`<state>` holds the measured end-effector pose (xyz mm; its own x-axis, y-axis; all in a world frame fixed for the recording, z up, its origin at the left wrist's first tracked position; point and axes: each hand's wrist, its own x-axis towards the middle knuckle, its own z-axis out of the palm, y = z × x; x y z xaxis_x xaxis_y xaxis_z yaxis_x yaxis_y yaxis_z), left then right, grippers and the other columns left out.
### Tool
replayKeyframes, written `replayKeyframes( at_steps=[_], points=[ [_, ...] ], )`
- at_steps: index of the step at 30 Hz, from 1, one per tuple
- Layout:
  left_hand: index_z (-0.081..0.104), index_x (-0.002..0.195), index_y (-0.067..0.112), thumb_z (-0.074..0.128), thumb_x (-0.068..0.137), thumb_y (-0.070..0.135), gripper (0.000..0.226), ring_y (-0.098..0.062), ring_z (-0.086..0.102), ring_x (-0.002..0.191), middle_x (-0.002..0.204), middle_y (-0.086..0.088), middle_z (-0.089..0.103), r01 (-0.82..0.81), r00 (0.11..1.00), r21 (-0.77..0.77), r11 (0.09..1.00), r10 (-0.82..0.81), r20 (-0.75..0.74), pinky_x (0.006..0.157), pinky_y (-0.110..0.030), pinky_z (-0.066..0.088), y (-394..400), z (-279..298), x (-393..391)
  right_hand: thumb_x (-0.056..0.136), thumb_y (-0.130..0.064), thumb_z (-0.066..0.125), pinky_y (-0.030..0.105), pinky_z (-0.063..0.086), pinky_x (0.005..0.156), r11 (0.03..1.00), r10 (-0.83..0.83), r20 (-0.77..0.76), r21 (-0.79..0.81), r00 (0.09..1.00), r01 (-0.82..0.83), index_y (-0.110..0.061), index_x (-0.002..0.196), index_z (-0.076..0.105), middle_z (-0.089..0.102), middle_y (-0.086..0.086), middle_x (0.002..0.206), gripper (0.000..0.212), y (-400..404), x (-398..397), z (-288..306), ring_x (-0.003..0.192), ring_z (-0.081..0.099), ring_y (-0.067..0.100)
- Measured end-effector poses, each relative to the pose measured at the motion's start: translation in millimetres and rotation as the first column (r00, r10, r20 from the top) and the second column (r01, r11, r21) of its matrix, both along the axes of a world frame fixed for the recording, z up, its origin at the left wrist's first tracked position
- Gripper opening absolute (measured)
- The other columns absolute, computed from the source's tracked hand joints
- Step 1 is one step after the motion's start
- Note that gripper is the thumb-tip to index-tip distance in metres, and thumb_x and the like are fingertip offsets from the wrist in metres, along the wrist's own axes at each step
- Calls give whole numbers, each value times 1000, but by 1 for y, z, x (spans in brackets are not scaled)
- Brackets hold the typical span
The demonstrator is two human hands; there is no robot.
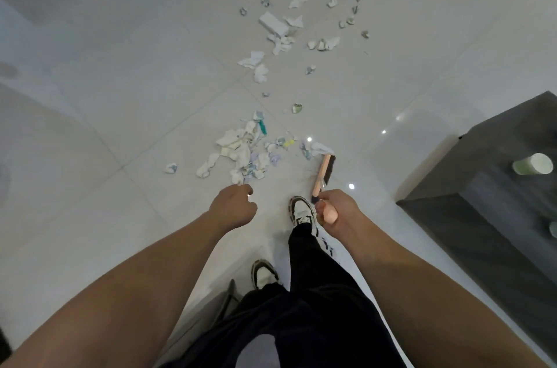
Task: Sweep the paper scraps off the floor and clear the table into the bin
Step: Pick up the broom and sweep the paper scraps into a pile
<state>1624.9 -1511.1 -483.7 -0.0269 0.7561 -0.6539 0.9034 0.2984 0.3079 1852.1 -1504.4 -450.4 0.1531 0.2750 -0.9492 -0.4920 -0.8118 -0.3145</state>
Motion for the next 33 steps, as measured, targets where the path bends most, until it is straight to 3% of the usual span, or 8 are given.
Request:
replayKeyframes(
  at_steps=[5,8,13,19,23,26,33],
  points=[
    [49,134,22,50,89,30,46,-24,47,120,130,-6,54,-109,993,-14,994,109,-39,89,-31,37,21,-2,-9,95,2,46,16,37,31,997,71,-125,37,990,-67,-10,104,47,46,5,68,15,67,1,-3,33,44,7],
    [49,134,21,50,89,29,46,-23,47,120,130,-6,53,-165,985,-38,986,163,-54,88,-30,37,36,-2,-7,96,-2,47,16,34,29,992,125,-210,36,970,-120,-11,93,44,42,1,50,10,100,9,-4,31,39,7],
    [49,135,20,50,89,30,47,-25,49,118,130,-7,54,-261,965,4,965,261,-12,85,-30,37,54,-2,4,99,-9,47,15,30,28,942,328,-319,42,889,-333,-15,99,36,33,-1,61,12,148,6,-9,35,35,6],
    [48,137,21,50,91,31,47,-24,48,120,131,-5,52,-424,906,3,906,424,24,89,-31,38,33,6,-4,97,-8,51,17,29,31,749,662,-173,119,729,-652,-8,91,50,40,3,54,6,153,-77,17,35,32,9],
    [49,136,21,52,91,31,46,-23,50,117,127,-5,54,-569,822,60,820,569,12,86,-29,37,-5,16,-33,97,-8,52,19,27,31,614,790,-118,149,602,-775,-5,102,55,40,5,57,6,124,-124,35,38,32,11],
    [50,135,20,52,90,31,46,-23,51,115,125,-6,56,-674,737,91,733,676,14,82,-26,35,-48,21,-56,97,-8,51,18,27,32,510,860,-136,171,493,-843,-8,106,53,40,4,58,8,95,-150,41,42,32,11],
    [50,135,18,52,90,29,47,-25,48,122,133,-9,54,-854,520,14,520,854,-23,95,-30,37,-181,20,-80,99,-11,49,17,28,30,322,912,-309,139,269,-936,-12,96,42,36,2,58,8,-6,-195,23,38,31,9]
  ],
)
